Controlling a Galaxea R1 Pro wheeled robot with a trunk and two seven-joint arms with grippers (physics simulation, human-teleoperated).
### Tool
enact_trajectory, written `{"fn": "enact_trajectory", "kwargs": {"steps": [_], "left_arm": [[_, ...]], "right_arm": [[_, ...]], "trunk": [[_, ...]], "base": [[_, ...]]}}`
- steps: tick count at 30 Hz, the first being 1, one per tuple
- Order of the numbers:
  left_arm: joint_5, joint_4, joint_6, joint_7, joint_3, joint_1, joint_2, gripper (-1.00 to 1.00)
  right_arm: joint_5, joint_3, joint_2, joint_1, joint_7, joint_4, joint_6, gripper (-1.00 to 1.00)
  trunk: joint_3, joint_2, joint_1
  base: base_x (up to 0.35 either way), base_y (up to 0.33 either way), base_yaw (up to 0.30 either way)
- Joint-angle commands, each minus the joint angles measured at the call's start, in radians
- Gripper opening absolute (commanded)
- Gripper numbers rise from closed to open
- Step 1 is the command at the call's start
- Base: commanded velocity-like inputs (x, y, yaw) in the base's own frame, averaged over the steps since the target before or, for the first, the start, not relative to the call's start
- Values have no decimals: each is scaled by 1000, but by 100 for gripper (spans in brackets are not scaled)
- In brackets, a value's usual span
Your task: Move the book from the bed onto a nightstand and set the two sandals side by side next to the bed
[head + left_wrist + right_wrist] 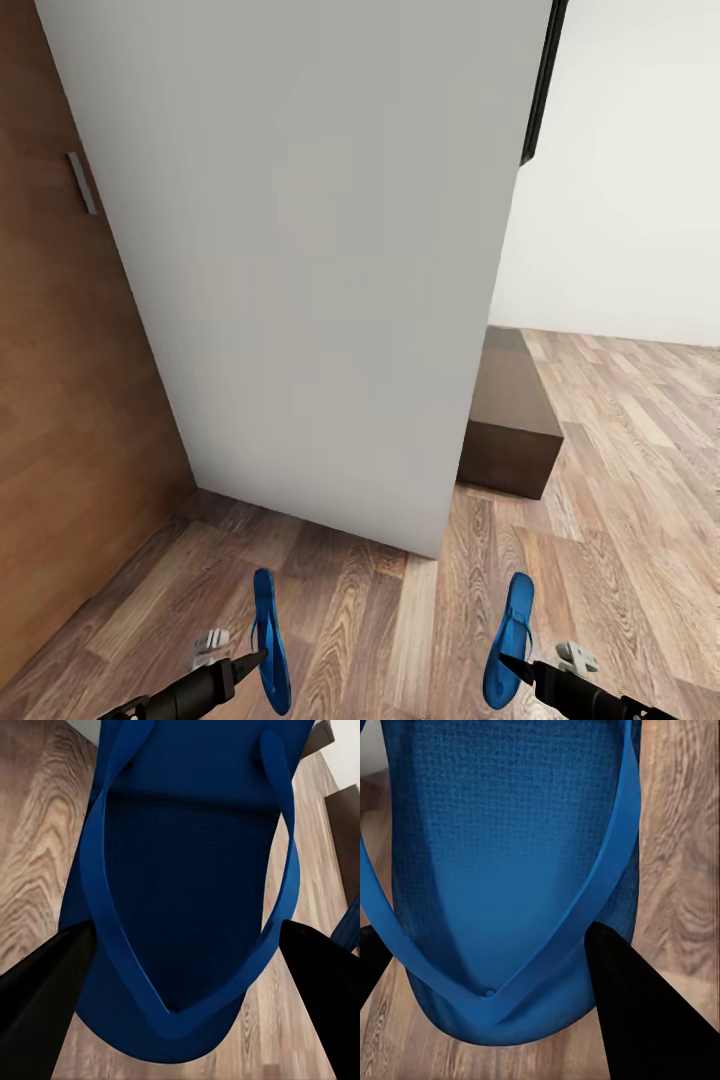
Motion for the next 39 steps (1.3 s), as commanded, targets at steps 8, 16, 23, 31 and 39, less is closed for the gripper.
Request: {"fn": "enact_trajectory", "kwargs": {"steps": [8,16,23,31,39], "left_arm": [[7,0,11,-3,2,0,0,-100],[7,0,11,-3,2,0,0,-100],[7,3,11,-3,2,0,0,-100],[7,3,11,-3,2,0,-1,-100],[6,3,11,-3,2,0,-2,-100]], "right_arm": [[-9,-3,0,-1,0,0,11,-100],[-9,-3,0,-1,0,0,11,-100],[-9,-3,0,-1,0,0,11,-100],[-9,-3,0,-1,0,0,11,-100],[-9,-3,0,-1,0,0,11,-100]], "trunk": [[-1,0,0],[-1,0,0],[-1,0,0],[-1,0,0],[-1,0,0]], "base": [[0,0,-197],[0,0,-197],[0,0,-197],[0,0,-197],[0,0,-201]]}}
